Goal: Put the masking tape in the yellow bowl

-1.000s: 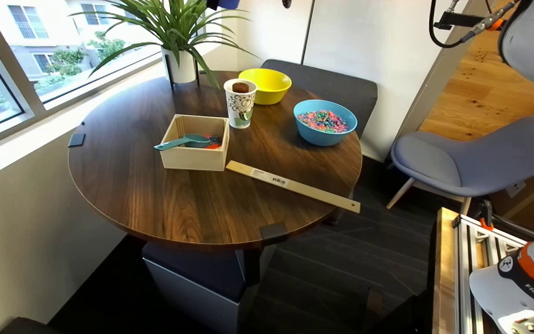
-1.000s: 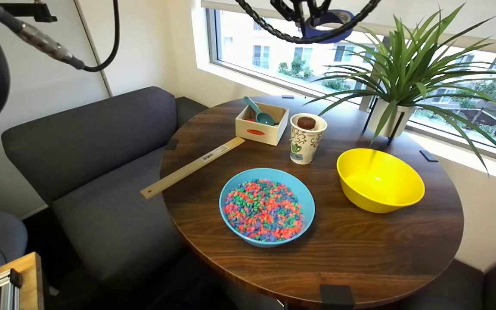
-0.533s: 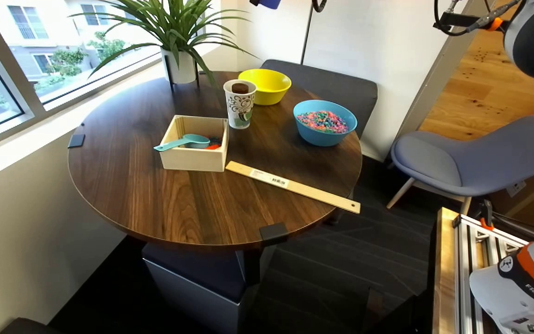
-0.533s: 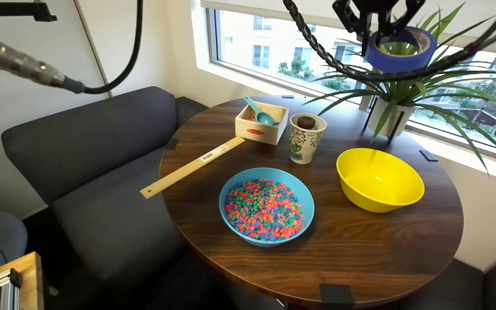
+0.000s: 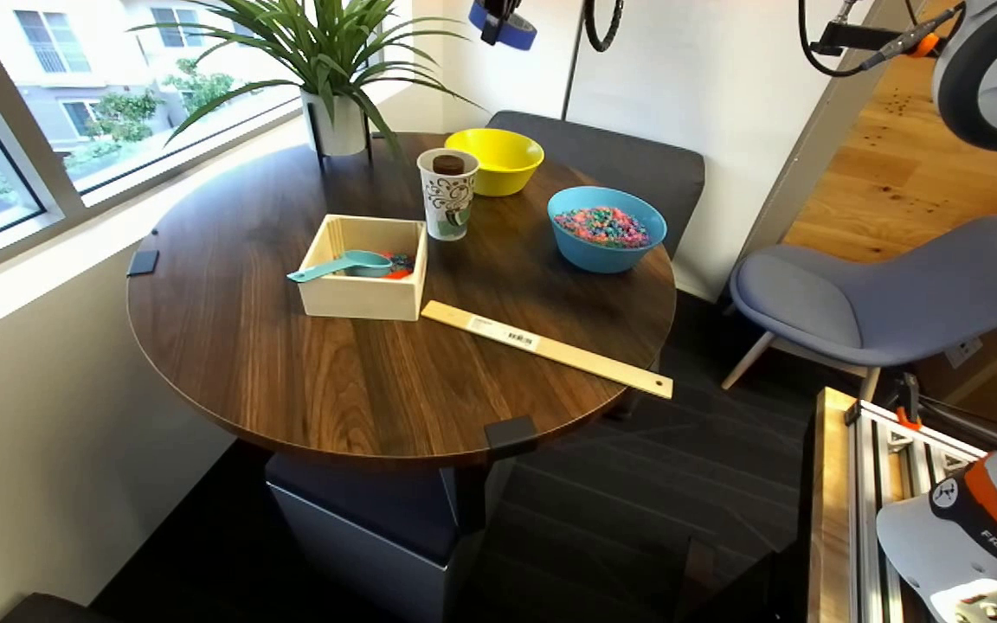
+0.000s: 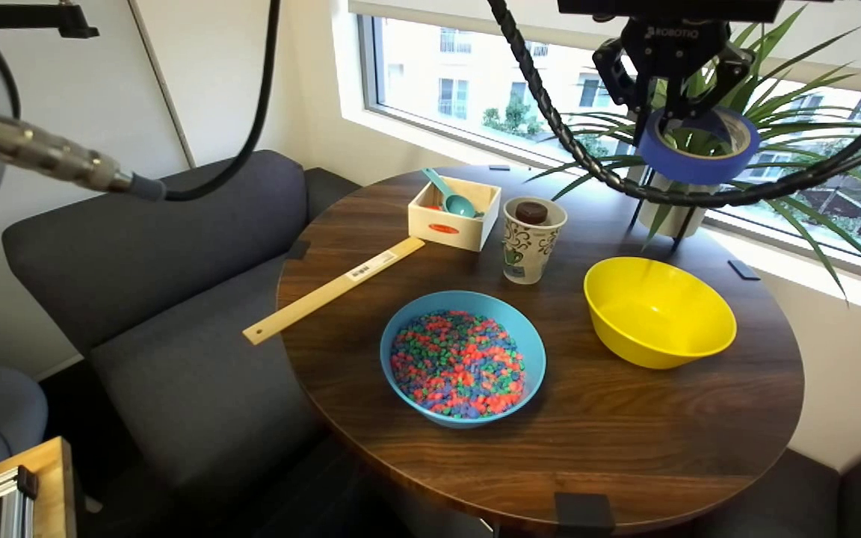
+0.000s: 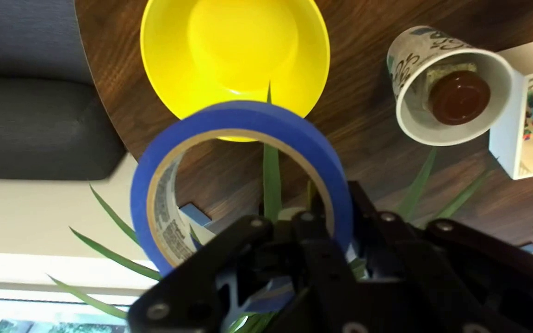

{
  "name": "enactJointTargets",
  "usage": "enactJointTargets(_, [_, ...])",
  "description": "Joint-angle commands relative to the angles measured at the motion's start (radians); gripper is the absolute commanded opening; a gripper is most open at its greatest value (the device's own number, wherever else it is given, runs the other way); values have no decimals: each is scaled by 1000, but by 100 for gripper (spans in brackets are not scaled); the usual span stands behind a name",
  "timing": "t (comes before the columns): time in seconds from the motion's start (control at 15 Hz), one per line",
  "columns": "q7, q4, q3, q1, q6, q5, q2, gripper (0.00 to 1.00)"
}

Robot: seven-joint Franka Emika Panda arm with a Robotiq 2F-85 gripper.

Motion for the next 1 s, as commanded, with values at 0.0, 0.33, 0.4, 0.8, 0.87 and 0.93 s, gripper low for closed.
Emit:
enactJointTargets(0.0, [7, 2, -7, -7, -33, -3, 40, 4])
enactJointTargets(0.33, [-11, -4, 3, -75, 11, 36, 167, 4])
enactJointTargets(0.4, [-22, 2, 6, -84, 33, 37, 191, 4])
enactJointTargets(0.8, [-58, 4, 39, -81, 41, 48, 234, 4])
enactJointTargets(0.87, [-62, 3, 46, -77, 33, 48, 230, 4])
enactJointTargets(0.93, [-72, 6, 50, -74, 33, 44, 234, 4])
